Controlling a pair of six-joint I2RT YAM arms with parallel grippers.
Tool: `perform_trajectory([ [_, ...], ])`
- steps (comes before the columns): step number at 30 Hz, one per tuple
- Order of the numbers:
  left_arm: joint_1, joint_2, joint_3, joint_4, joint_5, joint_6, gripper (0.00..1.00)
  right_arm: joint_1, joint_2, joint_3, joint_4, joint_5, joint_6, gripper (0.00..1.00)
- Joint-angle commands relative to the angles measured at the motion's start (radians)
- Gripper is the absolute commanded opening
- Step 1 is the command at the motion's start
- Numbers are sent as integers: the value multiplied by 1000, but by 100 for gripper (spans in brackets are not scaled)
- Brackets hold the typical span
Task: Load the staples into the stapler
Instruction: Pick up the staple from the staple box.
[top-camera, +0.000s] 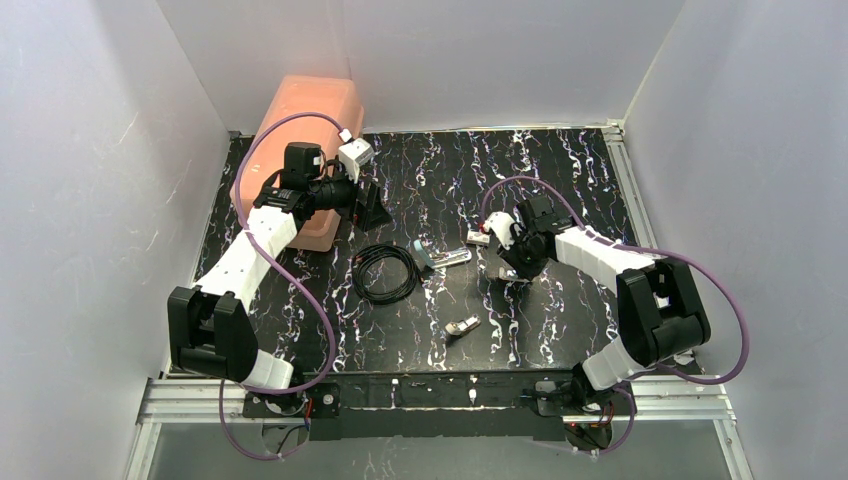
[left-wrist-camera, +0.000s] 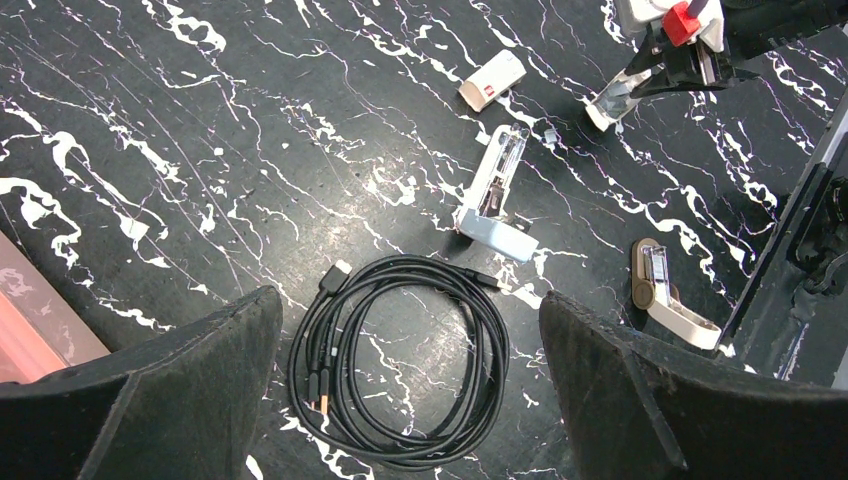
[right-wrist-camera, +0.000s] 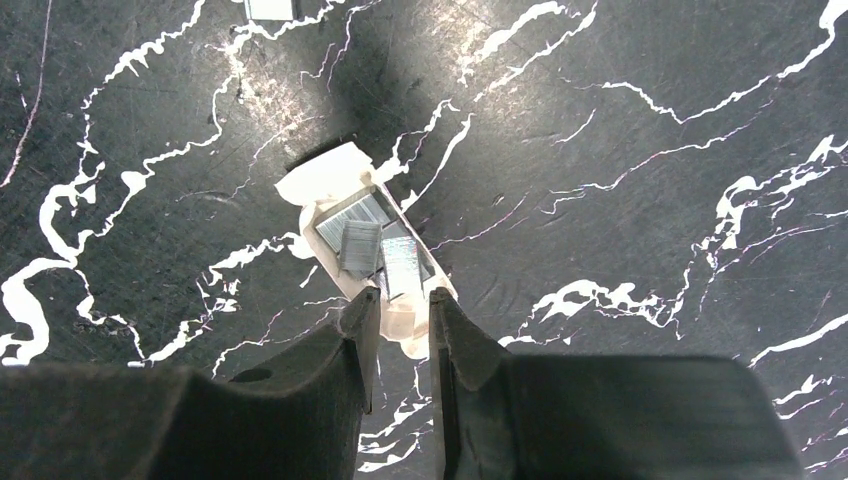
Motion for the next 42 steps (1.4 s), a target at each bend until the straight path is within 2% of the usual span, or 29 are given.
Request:
perform_trajectory([
  [1, 5, 4, 13, -19, 26, 10, 98, -9, 6, 30, 29, -9, -5, 32],
  [25, 5, 7, 12, -23, 22, 18, 99, -15, 41, 30, 39, -33, -2, 32],
  [37, 5, 8, 16, -28, 22, 24, 98, -15, 36, 41, 37, -33, 1, 16],
  [42, 5, 10, 17, -28, 28, 32, 99, -18, 8, 53, 22, -31, 2, 14],
])
